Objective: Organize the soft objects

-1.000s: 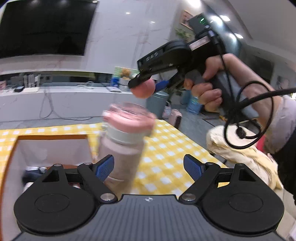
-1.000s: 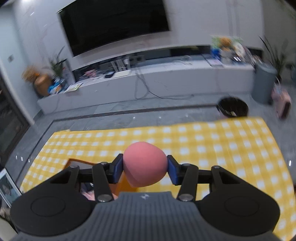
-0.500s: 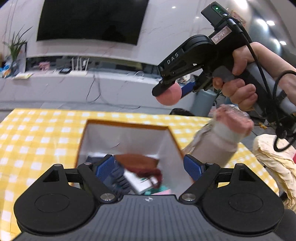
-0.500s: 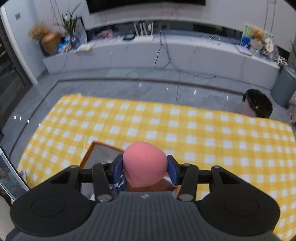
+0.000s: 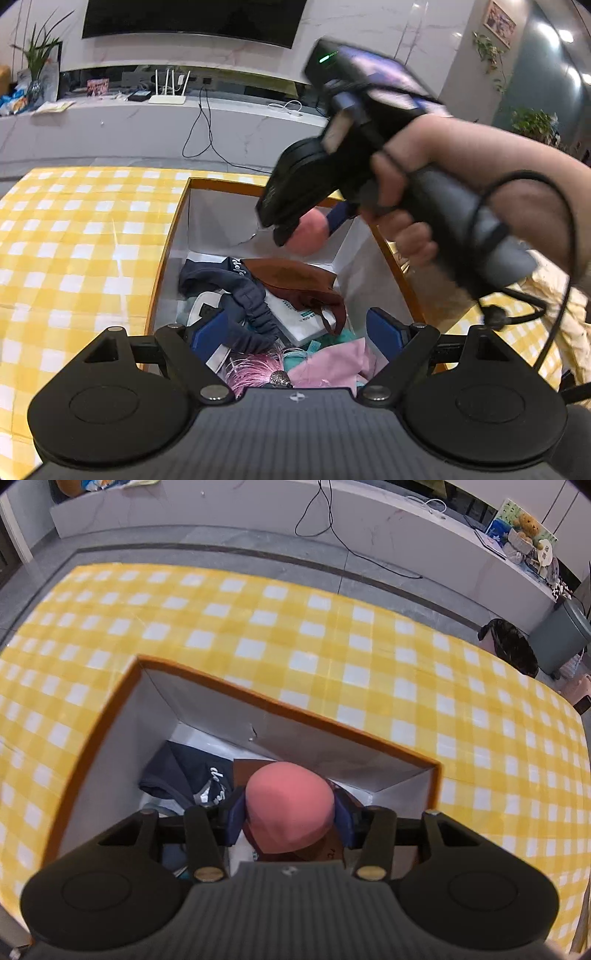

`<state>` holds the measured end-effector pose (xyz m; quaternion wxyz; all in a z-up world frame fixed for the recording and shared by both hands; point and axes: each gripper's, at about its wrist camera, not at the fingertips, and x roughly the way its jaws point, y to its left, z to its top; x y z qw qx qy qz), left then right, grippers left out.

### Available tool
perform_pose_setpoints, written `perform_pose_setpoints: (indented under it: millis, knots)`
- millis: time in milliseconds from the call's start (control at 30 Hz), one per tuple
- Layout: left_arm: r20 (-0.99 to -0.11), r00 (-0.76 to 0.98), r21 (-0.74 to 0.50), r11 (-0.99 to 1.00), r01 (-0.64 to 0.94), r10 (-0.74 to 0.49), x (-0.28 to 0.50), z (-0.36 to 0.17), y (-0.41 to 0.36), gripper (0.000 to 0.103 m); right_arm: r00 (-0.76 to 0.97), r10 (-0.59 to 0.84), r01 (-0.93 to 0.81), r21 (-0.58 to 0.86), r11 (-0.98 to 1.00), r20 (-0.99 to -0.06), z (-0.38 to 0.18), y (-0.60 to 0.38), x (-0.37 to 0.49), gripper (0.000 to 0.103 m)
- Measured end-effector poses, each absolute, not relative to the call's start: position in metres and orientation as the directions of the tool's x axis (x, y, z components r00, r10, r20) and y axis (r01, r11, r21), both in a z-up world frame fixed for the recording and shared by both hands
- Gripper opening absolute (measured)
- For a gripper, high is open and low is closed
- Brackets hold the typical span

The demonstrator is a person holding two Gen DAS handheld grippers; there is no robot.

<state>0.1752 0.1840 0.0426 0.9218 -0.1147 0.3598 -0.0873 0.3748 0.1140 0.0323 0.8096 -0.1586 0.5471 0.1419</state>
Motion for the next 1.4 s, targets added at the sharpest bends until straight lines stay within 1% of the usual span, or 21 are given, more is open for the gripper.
perform_pose_setpoints:
  millis: [67, 167, 300, 400, 600, 767, 900, 967, 1033, 1100, 1167, 1200, 1233, 1333, 1400]
  knots:
    - [-0.644, 0.727, -0.260, 0.962, 0.085, -0.238, 0.173, 0.043, 0.182, 0.099, 0.354, 0.069, -0.395, -0.082, 0.915, -0.933, 0.025, 0.118, 0.377, 0.049]
    - [-0.650, 0.722, -0.255, 0.963, 0.085, -0.236, 0.173, 0.043, 0.180, 0.099, 0.323, 0.135, -0.385, 0.000, 0.923, -0.937, 0.017, 0.123, 0.383, 0.049]
    - [-0.686, 0.695, -0.247, 0.967, 0.056, -0.216, 0.176, 0.036, 0.181, 0.099, 0.328, 0.120, -0.410, -0.027, 0.912, -0.937, 0.001, 0.142, 0.382, 0.049]
    - [-0.712, 0.668, -0.252, 0.967, 0.045, -0.217, 0.178, 0.030, 0.183, 0.099, 0.321, 0.156, -0.421, 0.007, 0.907, -0.934, -0.007, 0.149, 0.379, 0.049]
    - [-0.721, 0.656, -0.267, 0.963, 0.037, -0.224, 0.176, 0.030, 0.188, 0.099, 0.343, 0.177, -0.456, 0.001, 0.890, -0.922, -0.012, 0.164, 0.376, 0.049]
    - [-0.731, 0.652, -0.243, 0.970, 0.028, -0.202, 0.173, 0.029, 0.187, 0.098, 0.364, 0.177, -0.480, -0.021, 0.877, -0.915, -0.017, 0.173, 0.379, 0.050]
    - [-0.732, 0.650, -0.247, 0.969, 0.023, -0.202, 0.172, 0.030, 0.189, 0.098, 0.330, 0.165, -0.469, -0.009, 0.883, -0.930, -0.022, 0.172, 0.385, 0.052]
    - [-0.731, 0.652, -0.248, 0.969, 0.021, -0.201, 0.171, 0.031, 0.191, 0.098, 0.328, 0.145, -0.472, -0.029, 0.881, -0.933, -0.021, 0.172, 0.385, 0.060]
    - [-0.728, 0.654, -0.252, 0.967, 0.024, -0.206, 0.170, 0.032, 0.193, 0.098, 0.347, 0.127, -0.486, -0.063, 0.872, -0.929, -0.017, 0.171, 0.382, 0.072]
    - [-0.722, 0.659, -0.255, 0.966, 0.032, -0.212, 0.168, 0.035, 0.196, 0.098, 0.366, 0.141, -0.514, -0.073, 0.855, -0.920, -0.009, 0.170, 0.377, 0.075]
    - [-0.709, 0.672, -0.252, 0.967, 0.041, -0.213, 0.165, 0.039, 0.199, 0.098, 0.392, 0.155, -0.539, -0.090, 0.837, -0.907, 0.004, 0.167, 0.370, 0.082]
    - [-0.699, 0.684, -0.246, 0.968, 0.042, -0.208, 0.162, 0.042, 0.201, 0.098, 0.407, 0.158, -0.549, -0.102, 0.830, -0.899, 0.010, 0.165, 0.367, 0.092]
    - [-0.689, 0.697, -0.237, 0.971, 0.043, -0.199, 0.160, 0.044, 0.204, 0.098, 0.419, 0.175, -0.558, -0.100, 0.824, -0.891, 0.017, 0.163, 0.363, 0.099]
    - [-0.666, 0.730, -0.193, 0.981, 0.031, -0.154, 0.151, 0.054, 0.208, 0.099, 0.457, 0.257, -0.569, -0.057, 0.820, -0.852, 0.048, 0.152, 0.344, 0.100]
    - [-0.652, 0.748, -0.162, 0.987, 0.017, -0.120, 0.146, 0.059, 0.210, 0.099, 0.508, 0.300, -0.575, -0.059, 0.816, -0.807, 0.074, 0.143, 0.324, 0.100]
